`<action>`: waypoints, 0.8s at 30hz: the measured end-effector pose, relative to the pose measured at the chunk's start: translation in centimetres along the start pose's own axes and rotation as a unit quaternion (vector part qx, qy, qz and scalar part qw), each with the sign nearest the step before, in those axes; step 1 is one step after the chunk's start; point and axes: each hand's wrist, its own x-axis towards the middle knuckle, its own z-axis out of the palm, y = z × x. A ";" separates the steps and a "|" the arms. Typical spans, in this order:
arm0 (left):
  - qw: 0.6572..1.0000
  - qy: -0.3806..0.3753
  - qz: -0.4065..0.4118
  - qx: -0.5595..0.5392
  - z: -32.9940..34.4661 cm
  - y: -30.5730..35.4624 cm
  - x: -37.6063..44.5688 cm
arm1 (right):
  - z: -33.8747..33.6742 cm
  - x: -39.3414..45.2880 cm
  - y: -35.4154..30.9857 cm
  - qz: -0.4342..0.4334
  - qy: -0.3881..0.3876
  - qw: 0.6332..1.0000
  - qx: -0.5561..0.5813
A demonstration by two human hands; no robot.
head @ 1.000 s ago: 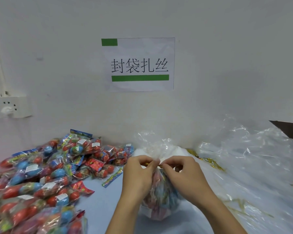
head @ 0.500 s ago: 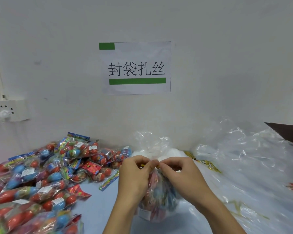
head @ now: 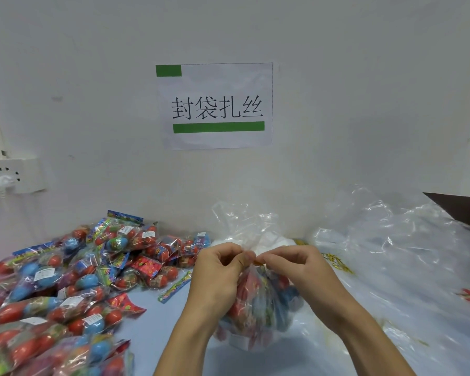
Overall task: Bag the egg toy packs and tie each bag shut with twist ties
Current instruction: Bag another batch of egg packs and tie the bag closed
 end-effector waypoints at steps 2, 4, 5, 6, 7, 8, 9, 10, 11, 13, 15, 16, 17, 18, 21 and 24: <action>1.000 -0.005 0.013 0.003 0.1 0.2 -0.1 | -0.2 -0.1 0.2 -0.005 0.011 1.000 -0.009; 1.000 -0.005 0.028 0.006 0.2 0.3 -0.1 | -0.3 -0.1 0.4 -0.010 0.025 0.999 -0.020; 0.999 -0.005 0.033 0.004 0.2 0.3 -0.1 | -0.3 -0.1 0.4 -0.010 0.024 0.999 -0.022; 0.999 -0.004 0.036 0.001 0.2 0.4 -0.1 | -0.3 -0.1 0.4 -0.011 0.023 0.999 -0.023; 0.999 -0.002 0.038 -0.003 0.2 0.4 -0.2 | -0.3 -0.1 0.4 -0.012 0.022 0.999 -0.022; 0.999 -0.001 0.039 -0.007 0.2 0.5 -0.2 | -0.3 -0.1 0.4 -0.010 0.020 1.000 -0.020; 0.999 0.001 0.038 -0.011 0.2 0.5 -0.2 | -0.3 -0.1 0.3 -0.005 0.017 1.000 -0.014; 0.999 0.003 0.037 -0.015 0.2 0.4 -0.2 | -0.4 -0.1 0.3 0.002 0.012 1.000 -0.005; 0.999 0.003 0.034 -0.021 0.2 0.4 -0.3 | -0.5 -0.1 0.3 0.011 0.006 1.000 0.002; 0.999 -0.002 0.030 -0.031 0.2 0.4 -0.3 | -0.6 -0.1 0.3 0.026 -0.009 1.000 0.013; 0.999 -0.008 0.027 -0.042 0.2 0.4 -0.3 | -0.7 -0.1 0.3 0.039 -0.024 0.998 0.035; 0.998 -0.012 0.029 -0.046 0.2 0.4 -0.3 | -0.8 -0.1 0.3 0.042 -0.029 0.998 0.046; 0.998 -0.018 0.030 -0.050 0.1 0.4 -0.2 | -0.8 -0.1 0.3 0.046 -0.032 0.997 0.054; 0.998 -0.025 0.029 -0.052 0.1 0.4 -0.3 | -0.8 -0.2 0.2 0.050 -0.033 0.996 0.060; 0.996 -0.049 0.010 -0.070 0.0 0.5 -0.4 | -0.9 -0.3 0.3 0.057 -0.031 0.997 0.048; 0.994 -0.053 -0.014 -0.094 -0.2 0.3 -0.3 | -0.9 -0.3 0.3 0.061 -0.029 0.997 0.031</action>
